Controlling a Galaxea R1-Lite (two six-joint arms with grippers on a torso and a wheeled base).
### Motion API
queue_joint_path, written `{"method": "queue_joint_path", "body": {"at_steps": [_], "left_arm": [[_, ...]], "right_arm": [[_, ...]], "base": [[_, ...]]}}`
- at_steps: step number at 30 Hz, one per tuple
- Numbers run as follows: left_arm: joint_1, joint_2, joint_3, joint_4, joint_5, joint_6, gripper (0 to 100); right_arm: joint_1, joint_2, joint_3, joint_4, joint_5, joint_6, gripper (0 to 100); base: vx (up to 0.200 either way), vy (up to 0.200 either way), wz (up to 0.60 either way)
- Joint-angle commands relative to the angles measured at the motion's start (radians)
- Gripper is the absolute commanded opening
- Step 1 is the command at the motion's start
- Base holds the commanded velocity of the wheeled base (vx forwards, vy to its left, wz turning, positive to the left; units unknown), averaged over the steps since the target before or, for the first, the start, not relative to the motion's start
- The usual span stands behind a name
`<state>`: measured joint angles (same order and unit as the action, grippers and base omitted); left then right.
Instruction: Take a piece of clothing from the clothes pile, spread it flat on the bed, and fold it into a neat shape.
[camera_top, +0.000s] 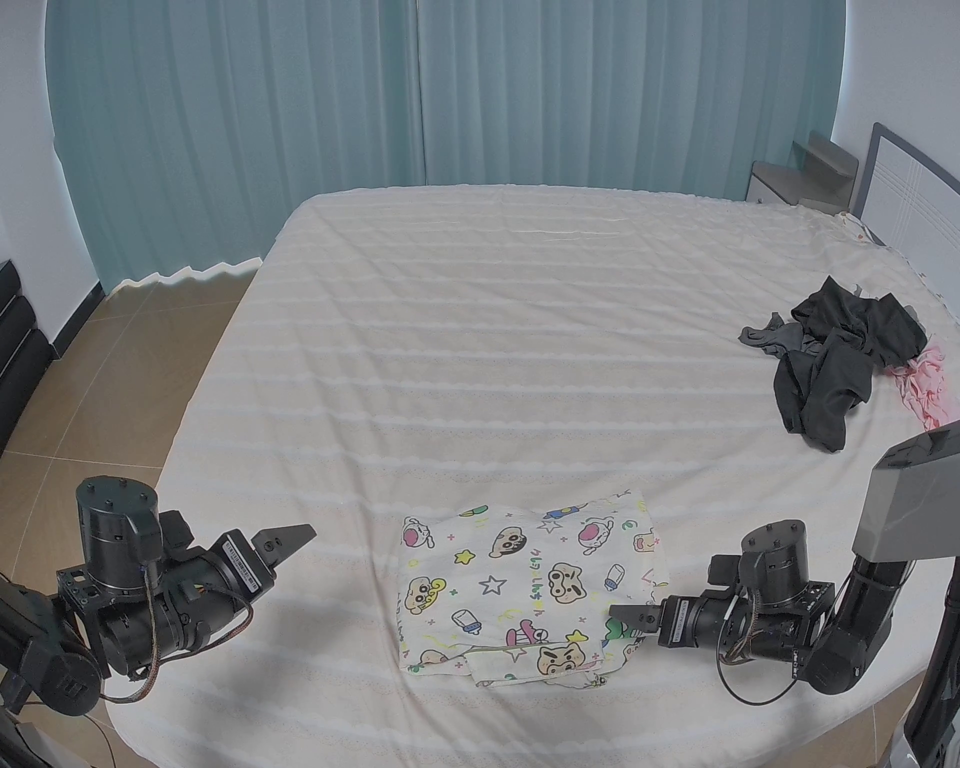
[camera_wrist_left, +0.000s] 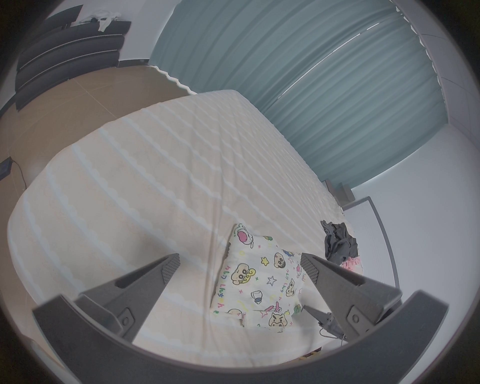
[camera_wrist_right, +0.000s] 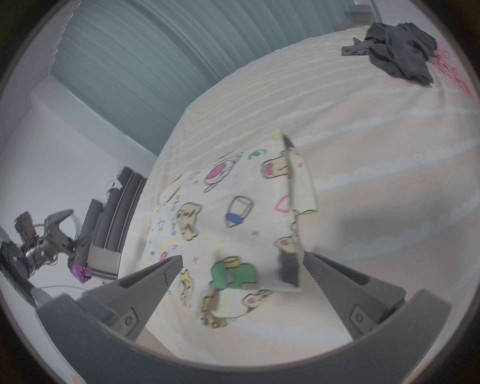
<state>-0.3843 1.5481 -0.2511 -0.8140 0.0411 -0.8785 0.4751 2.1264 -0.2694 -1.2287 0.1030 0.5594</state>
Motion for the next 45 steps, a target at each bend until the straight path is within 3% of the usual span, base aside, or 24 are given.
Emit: {"method": "queue_joint_path", "body": {"at_steps": [1,14,15,45], "left_arm": [[-0.001,0.01,-0.001,-0.001,0.0,0.0,100],[-0.001,0.012,-0.002,-0.001,0.0,-0.002,100],[-0.001,0.012,-0.002,-0.002,0.0,-0.002,100],[-0.001,0.012,-0.001,-0.001,0.002,-0.004,100]], "right_arm": [[-0.021,0.01,0.012,-0.002,0.0,0.001,100],[-0.006,0.063,-0.017,0.002,0.009,0.002,100],[-0.004,0.073,-0.025,0.002,0.009,0.002,0],[-0.009,-0.051,0.157,-0.006,0.009,0.004,0]], "base": [[0.0,0.0,0.0],[0.0,0.0,0.0],[0.0,0.0,0.0],[0.0,0.0,0.0]]}}
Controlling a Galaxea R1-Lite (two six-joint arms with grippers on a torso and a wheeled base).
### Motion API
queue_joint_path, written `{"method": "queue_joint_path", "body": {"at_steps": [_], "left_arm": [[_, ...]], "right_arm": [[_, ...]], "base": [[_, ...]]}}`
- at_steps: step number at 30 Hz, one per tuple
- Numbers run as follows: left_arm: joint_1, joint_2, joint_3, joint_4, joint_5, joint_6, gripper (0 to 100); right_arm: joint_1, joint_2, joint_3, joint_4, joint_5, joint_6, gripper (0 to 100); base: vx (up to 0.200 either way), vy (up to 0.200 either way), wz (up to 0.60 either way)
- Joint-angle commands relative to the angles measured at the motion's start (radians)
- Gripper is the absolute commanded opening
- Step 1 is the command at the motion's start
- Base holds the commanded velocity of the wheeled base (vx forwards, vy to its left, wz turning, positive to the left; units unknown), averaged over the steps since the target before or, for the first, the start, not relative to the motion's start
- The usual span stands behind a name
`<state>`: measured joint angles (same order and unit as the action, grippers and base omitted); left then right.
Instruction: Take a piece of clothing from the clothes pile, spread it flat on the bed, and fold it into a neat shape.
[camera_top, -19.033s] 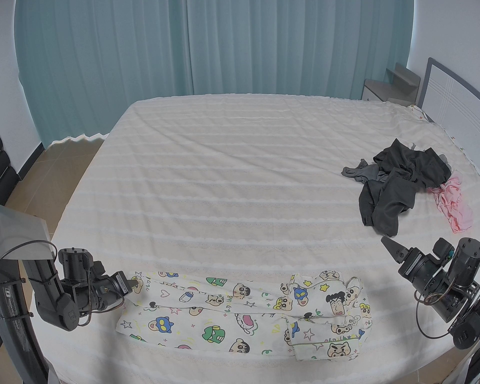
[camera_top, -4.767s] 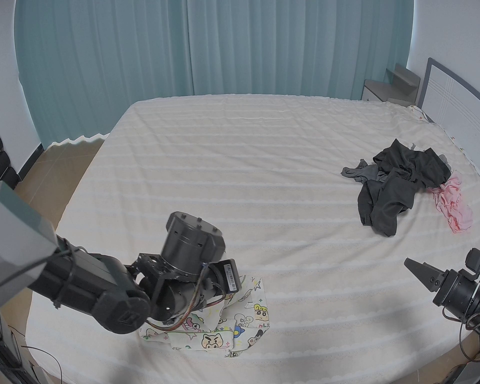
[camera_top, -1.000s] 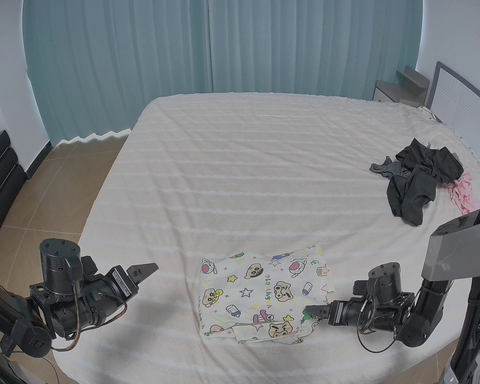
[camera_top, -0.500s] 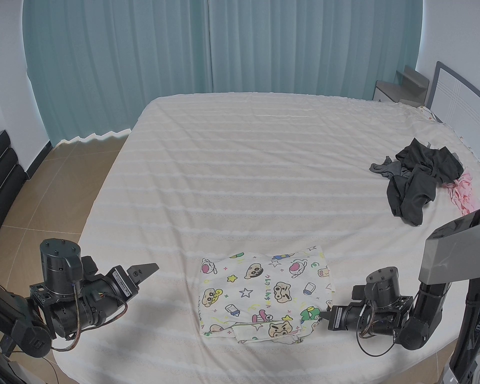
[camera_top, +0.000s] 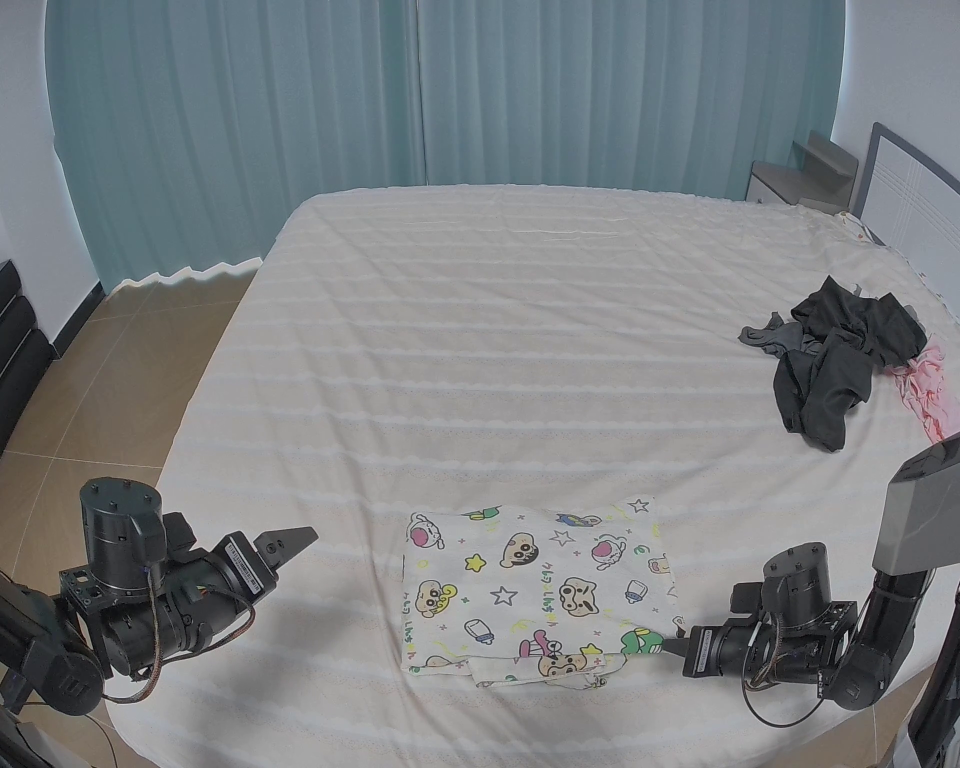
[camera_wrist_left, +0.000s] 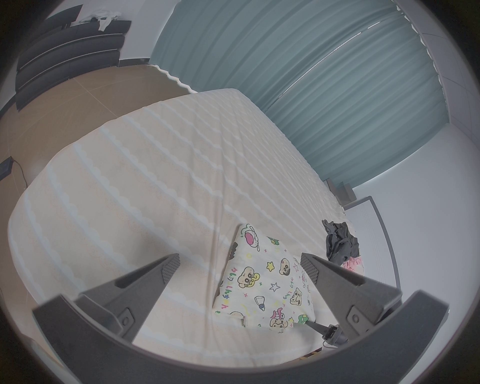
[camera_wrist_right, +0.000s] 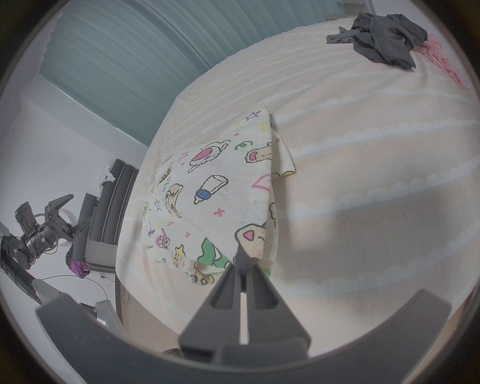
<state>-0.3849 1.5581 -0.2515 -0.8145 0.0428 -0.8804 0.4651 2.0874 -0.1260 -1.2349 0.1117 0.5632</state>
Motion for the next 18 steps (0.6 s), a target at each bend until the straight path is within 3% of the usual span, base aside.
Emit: {"method": "queue_joint_path", "body": {"at_steps": [1,11,12,18], "left_arm": [[0.0,0.002,0.0,0.0,0.0,0.0,100],[-0.002,0.022,0.001,0.0,0.0,0.0,100],[-0.002,0.027,0.001,0.0,0.0,0.0,100],[-0.009,0.069,0.0,-0.002,-0.003,0.003,100]], "right_arm": [[0.003,-0.007,0.032,0.002,0.0,-0.002,0],[0.004,0.057,0.04,-0.001,0.002,-0.011,0],[0.004,0.059,0.039,-0.001,0.002,-0.011,100],[0.0,0.039,0.048,-0.02,-0.006,-0.014,100]], "base": [[0.0,0.0,0.0],[0.0,0.0,0.0],[0.0,0.0,0.0],[0.0,0.0,0.0]]}}
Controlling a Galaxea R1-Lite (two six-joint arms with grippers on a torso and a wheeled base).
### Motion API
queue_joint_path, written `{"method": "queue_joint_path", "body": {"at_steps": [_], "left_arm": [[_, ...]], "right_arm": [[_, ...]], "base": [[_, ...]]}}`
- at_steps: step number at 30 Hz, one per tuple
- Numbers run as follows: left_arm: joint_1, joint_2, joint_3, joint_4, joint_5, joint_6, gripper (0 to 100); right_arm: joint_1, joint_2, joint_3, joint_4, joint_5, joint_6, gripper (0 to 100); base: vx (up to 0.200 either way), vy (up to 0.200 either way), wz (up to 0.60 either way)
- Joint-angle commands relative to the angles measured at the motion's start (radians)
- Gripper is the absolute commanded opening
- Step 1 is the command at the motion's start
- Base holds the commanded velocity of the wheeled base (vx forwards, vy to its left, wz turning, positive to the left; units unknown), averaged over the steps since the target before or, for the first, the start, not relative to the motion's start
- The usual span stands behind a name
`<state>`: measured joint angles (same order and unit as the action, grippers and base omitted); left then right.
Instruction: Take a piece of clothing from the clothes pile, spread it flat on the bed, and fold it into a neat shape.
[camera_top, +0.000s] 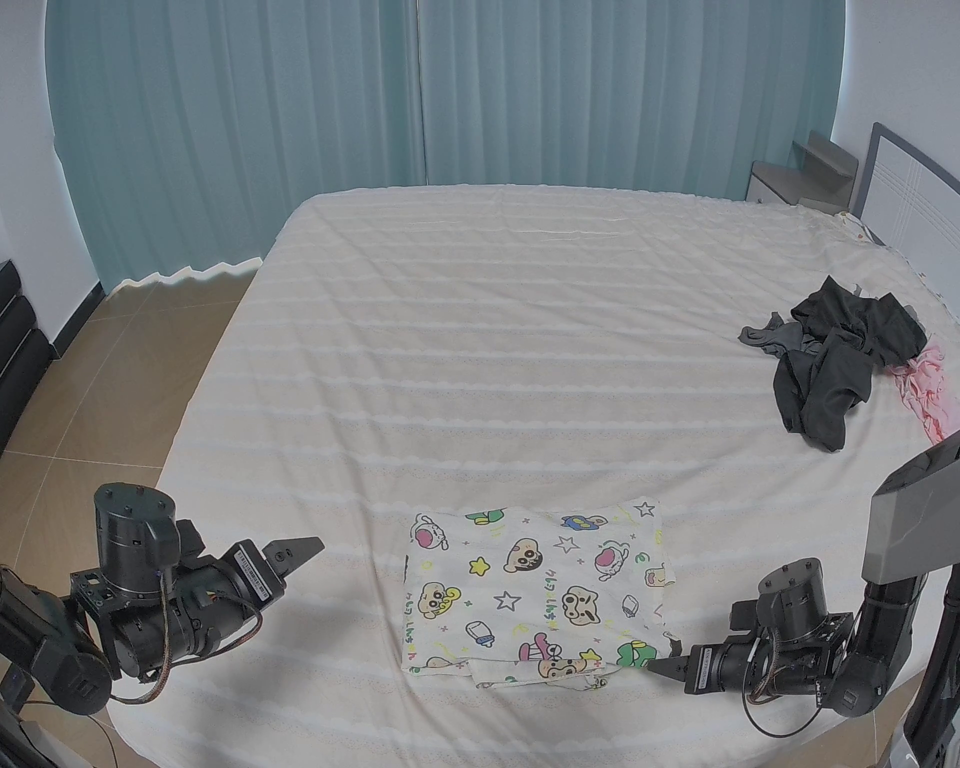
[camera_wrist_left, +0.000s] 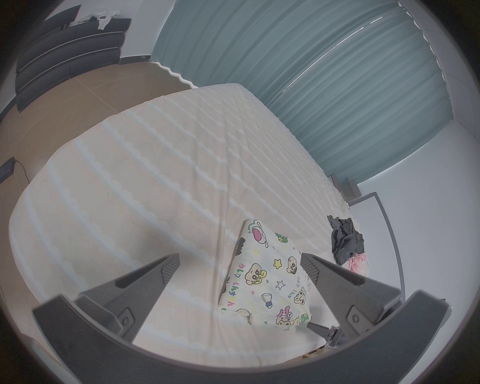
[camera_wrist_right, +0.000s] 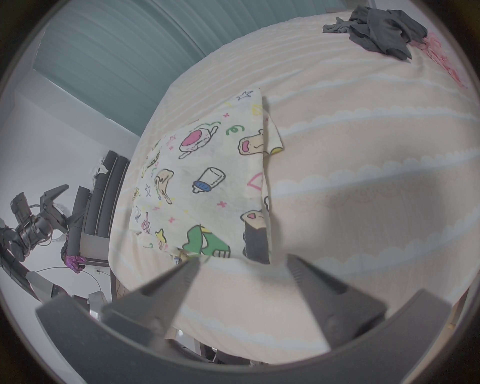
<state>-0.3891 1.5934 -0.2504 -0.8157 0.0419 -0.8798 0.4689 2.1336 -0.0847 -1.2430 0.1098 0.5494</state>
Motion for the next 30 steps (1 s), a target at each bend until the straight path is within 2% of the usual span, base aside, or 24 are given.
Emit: {"method": "queue_joint_path", "body": {"at_steps": [1,6,10,13,15,20,24,30], "left_arm": [[-0.007,0.051,-0.007,-0.002,-0.007,0.004,100],[-0.005,0.22,-0.122,-0.04,-0.062,0.024,100],[0.012,0.392,-0.207,-0.048,-0.108,0.174,100],[0.019,0.474,-0.237,-0.103,-0.185,0.251,100],[0.026,0.528,-0.256,-0.154,-0.228,0.266,100],[0.026,0.623,-0.328,-0.209,-0.263,0.28,100],[0.013,0.635,-0.345,-0.21,-0.346,0.28,100],[0.001,0.681,-0.375,-0.21,-0.359,0.28,100]], "right_arm": [[-0.007,-0.015,0.008,-0.024,-0.007,0.0,100],[-0.069,-0.021,-0.033,-0.116,-0.005,0.001,100],[-0.092,0.052,-0.136,-0.11,-0.005,0.001,100],[-0.102,0.098,-0.222,-0.096,-0.005,0.0,100],[-0.102,0.109,-0.277,-0.039,-0.004,0.0,100],[-0.105,0.104,-0.426,0.175,0.004,0.003,100],[-0.098,0.117,-0.468,0.203,0.024,0.003,100],[-0.079,0.124,-0.472,0.201,0.057,0.012,100]], "base": [[0.0,0.0,0.0],[0.0,0.0,0.0],[0.0,0.0,0.0],[0.0,0.0,0.0],[0.0,0.0,0.0],[0.0,0.0,0.0],[0.0,0.0,0.0],[0.0,0.0,0.0]]}}
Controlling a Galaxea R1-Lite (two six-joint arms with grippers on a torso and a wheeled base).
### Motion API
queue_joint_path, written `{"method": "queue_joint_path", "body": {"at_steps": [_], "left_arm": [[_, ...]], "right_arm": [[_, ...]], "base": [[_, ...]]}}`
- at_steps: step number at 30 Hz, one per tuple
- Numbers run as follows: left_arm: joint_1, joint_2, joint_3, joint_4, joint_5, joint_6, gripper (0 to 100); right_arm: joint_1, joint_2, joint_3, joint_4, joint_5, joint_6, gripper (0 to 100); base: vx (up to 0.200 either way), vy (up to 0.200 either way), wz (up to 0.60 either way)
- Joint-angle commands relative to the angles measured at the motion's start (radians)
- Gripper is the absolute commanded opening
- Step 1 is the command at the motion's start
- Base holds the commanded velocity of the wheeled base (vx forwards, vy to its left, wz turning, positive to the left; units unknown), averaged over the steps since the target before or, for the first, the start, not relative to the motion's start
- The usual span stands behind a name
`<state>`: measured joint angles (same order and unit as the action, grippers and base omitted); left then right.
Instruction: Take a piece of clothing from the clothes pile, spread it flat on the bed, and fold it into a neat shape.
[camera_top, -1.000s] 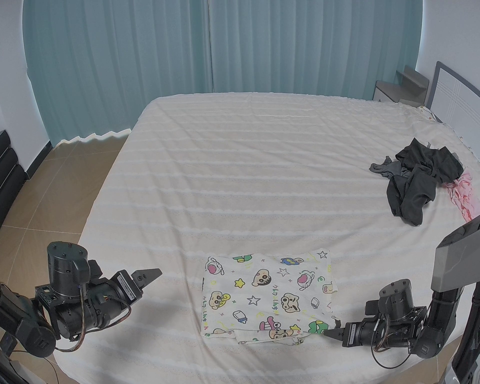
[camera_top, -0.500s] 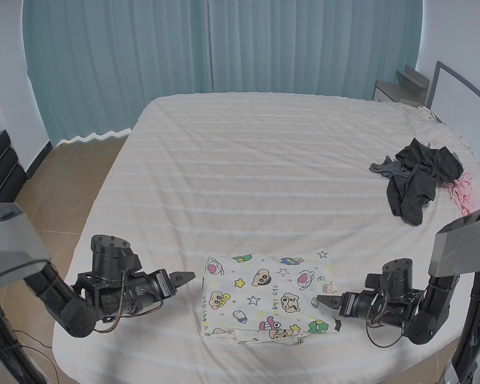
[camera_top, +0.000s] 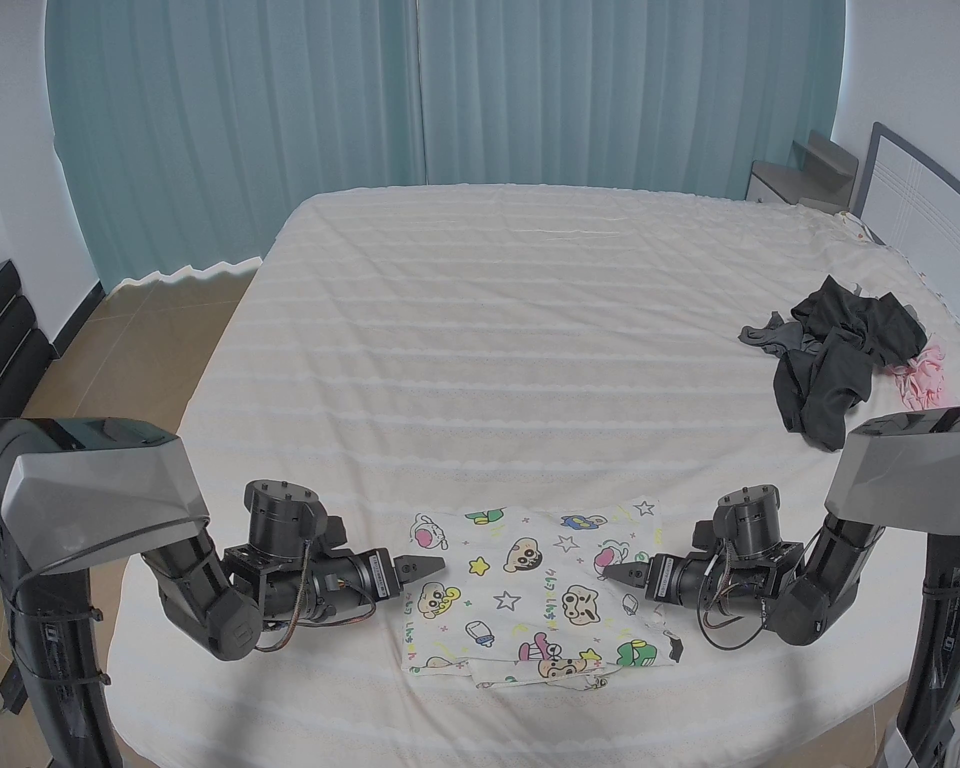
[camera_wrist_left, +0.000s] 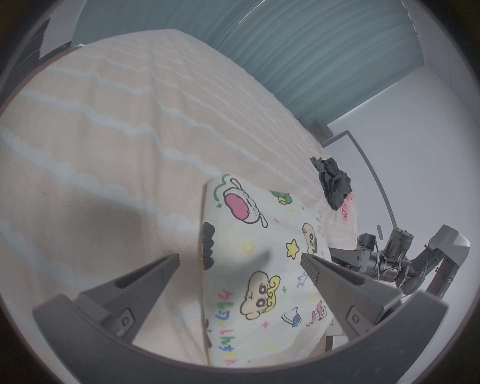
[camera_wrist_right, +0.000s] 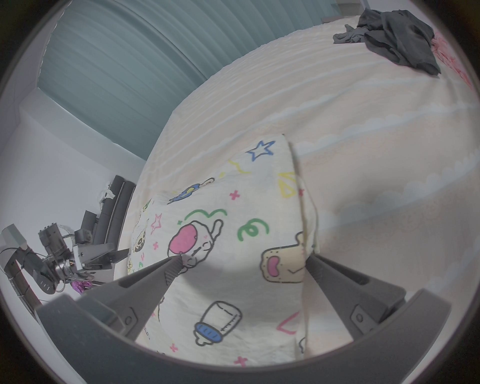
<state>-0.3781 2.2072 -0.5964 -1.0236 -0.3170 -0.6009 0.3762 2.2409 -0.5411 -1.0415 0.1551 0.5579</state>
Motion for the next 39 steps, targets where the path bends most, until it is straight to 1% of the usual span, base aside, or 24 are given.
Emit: {"method": "queue_joint_path", "body": {"at_steps": [1,5,9,10,14,15,16,17,18,19,20,22,23,28,29,32,34,35,36,39], "left_arm": [[-0.012,0.077,-0.042,-0.003,0.001,0.003,100],[-0.016,0.112,-0.077,0.0,0.001,0.003,100],[-0.021,0.115,-0.094,0.01,0.001,0.003,100],[-0.039,0.12,-0.117,0.027,-0.001,0.001,100],[-0.061,0.12,-0.122,0.031,-0.002,-0.002,100],[-0.062,0.12,-0.122,0.031,-0.002,-0.004,0],[-0.062,0.12,-0.12,0.031,-0.002,-0.004,0],[-0.062,0.12,-0.118,0.031,-0.002,-0.004,0],[-0.062,0.12,-0.118,0.031,-0.002,-0.004,0],[-0.064,0.118,-0.111,0.031,-0.002,-0.004,0],[-0.067,0.115,-0.106,0.031,-0.004,-0.004,0],[-0.067,0.112,-0.105,0.031,-0.004,-0.005,0],[-0.07,0.094,-0.094,0.031,-0.004,-0.005,0],[-0.097,0.062,-0.072,0.031,0.007,-0.007,0],[-0.111,0.054,-0.069,0.033,0.013,-0.007,0],[-0.124,0.034,-0.071,0.033,0.041,-0.008,0],[-0.131,0.02,-0.071,0.033,0.075,-0.028,0],[-0.139,0.011,-0.071,0.034,0.092,-0.056,0],[-0.145,0.0,-0.068,0.039,0.096,-0.073,0],[-0.148,-0.04,-0.068,0.103,0.098,-0.074,0]], "right_arm": [[0.017,0.019,-0.017,0.001,0.015,0.004,100],[0.035,0.033,-0.02,0.0,0.04,0.005,100],[0.05,0.046,-0.03,0.0,0.047,0.007,100],[0.063,0.052,-0.039,0.001,0.069,0.007,100],[0.066,0.056,-0.05,0.005,0.11,0.008,100],[0.066,0.056,-0.053,0.008,0.118,0.008,100],[0.066,0.056,-0.054,0.014,0.13,0.01,100],[0.066,0.056,-0.054,0.014,0.139,0.016,0],[0.066,0.056,-0.054,0.014,0.139,0.016,0],[0.072,0.051,-0.057,0.011,0.155,0.063,0],[0.079,0.045,-0.065,0.008,0.156,0.1,0],[0.081,0.042,-0.066,0.008,0.156,0.112,0],[0.082,0.034,-0.068,0.003,0.156,0.151,0],[0.081,-0.001,-0.06,-0.003,0.162,0.169,0],[0.081,-0.023,-0.057,-0.002,0.165,0.192,0],[0.086,-0.069,-0.051,0.003,0.167,0.223,0],[0.087,-0.093,-0.043,0.006,0.167,0.226,0],[0.089,-0.102,-0.04,0.008,0.165,0.229,0],[0.092,-0.11,-0.034,0.008,0.165,0.229,0],[0.09,-0.127,-0.02,0.008,0.165,0.229,0]], "base": [[0.0,0.0,0.0],[0.0,0.0,0.0],[0.0,0.0,0.0],[0.0,0.0,0.0],[0.0,0.0,0.0],[0.0,0.0,0.0],[0.0,0.0,0.0],[0.0,0.0,0.0],[0.0,0.0,0.0],[0.0,0.0,0.0],[0.0,0.0,0.0],[0.0,0.0,0.0],[0.0,0.0,0.0],[0.0,0.0,0.0],[0.0,0.0,0.0],[0.0,0.0,0.0],[0.0,0.0,0.0],[0.0,0.0,0.0],[0.0,0.0,0.0],[0.0,0.0,0.0]]}}
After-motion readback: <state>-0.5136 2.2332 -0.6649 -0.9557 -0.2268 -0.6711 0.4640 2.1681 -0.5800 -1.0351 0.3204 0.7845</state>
